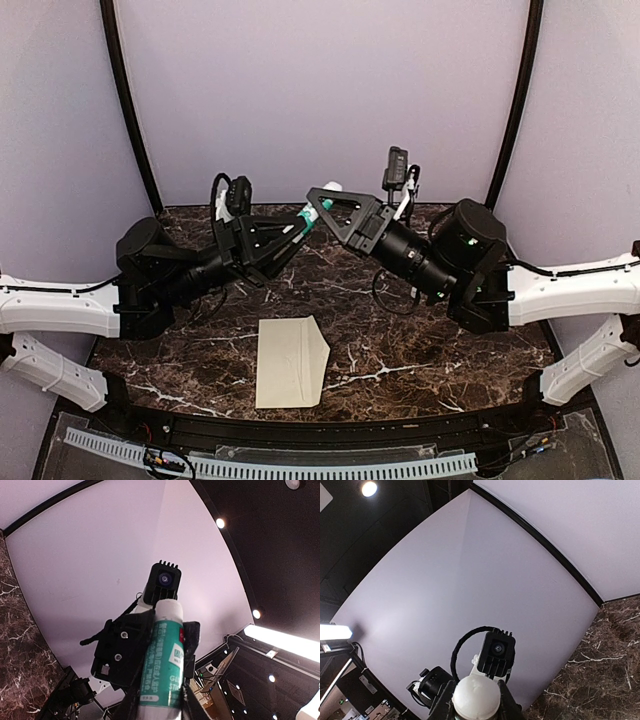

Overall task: Place the letter into the envelope and seal it
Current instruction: Adjust the solid glue.

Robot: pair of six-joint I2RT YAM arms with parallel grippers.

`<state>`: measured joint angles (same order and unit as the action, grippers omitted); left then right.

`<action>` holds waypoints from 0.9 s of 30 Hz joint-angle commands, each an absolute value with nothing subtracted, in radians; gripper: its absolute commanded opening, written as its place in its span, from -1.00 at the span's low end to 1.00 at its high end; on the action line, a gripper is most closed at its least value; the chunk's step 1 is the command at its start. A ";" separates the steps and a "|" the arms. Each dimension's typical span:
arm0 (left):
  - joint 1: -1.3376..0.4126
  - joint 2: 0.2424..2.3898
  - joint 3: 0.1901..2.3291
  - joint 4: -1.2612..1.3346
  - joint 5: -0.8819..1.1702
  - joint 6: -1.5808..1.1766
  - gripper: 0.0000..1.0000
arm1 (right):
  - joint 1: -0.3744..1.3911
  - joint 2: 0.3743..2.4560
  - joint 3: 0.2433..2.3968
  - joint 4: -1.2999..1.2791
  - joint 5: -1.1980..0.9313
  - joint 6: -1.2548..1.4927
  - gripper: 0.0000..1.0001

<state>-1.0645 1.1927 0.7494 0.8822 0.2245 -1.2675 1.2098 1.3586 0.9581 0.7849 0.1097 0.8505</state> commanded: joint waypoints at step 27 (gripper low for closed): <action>-1.036 0.871 0.649 0.389 0.132 -1.144 -1.00 | 1.241 1.071 0.712 0.622 0.230 0.858 0.70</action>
